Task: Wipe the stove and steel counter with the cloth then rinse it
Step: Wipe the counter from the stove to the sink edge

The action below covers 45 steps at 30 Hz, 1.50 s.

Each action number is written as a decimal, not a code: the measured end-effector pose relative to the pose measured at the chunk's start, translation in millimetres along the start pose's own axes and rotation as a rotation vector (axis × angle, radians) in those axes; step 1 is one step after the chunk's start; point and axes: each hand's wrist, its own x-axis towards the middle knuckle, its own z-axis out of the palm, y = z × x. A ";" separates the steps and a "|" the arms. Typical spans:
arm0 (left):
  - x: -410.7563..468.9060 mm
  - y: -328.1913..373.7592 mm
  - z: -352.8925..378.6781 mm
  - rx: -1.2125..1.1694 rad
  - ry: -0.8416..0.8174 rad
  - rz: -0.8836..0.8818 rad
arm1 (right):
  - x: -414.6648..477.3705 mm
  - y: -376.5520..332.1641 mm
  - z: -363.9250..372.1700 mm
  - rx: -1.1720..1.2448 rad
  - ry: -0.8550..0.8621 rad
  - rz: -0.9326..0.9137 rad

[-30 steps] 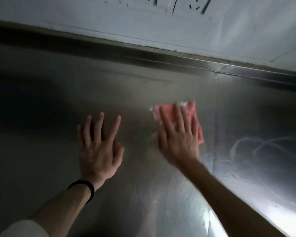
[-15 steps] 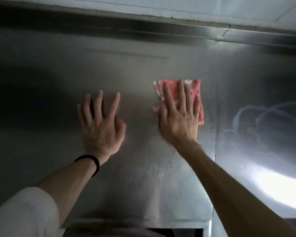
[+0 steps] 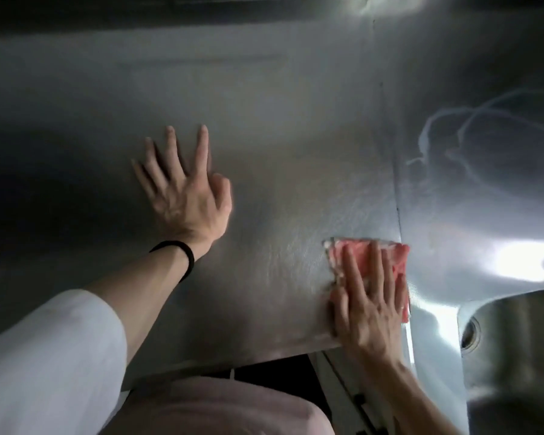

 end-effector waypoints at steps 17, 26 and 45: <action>-2.4 -2.9 -2.6 -0.034 -0.057 0.068 | -74.5 -172.6 73.8 0.020 0.047 -0.084; 5.4 35.0 -28.3 -0.015 -0.114 0.368 | -50.8 -110.1 54.6 0.110 0.075 -0.162; 1.6 241.9 13.0 -0.039 -0.109 0.201 | 77.9 217.0 -63.5 0.039 0.207 0.239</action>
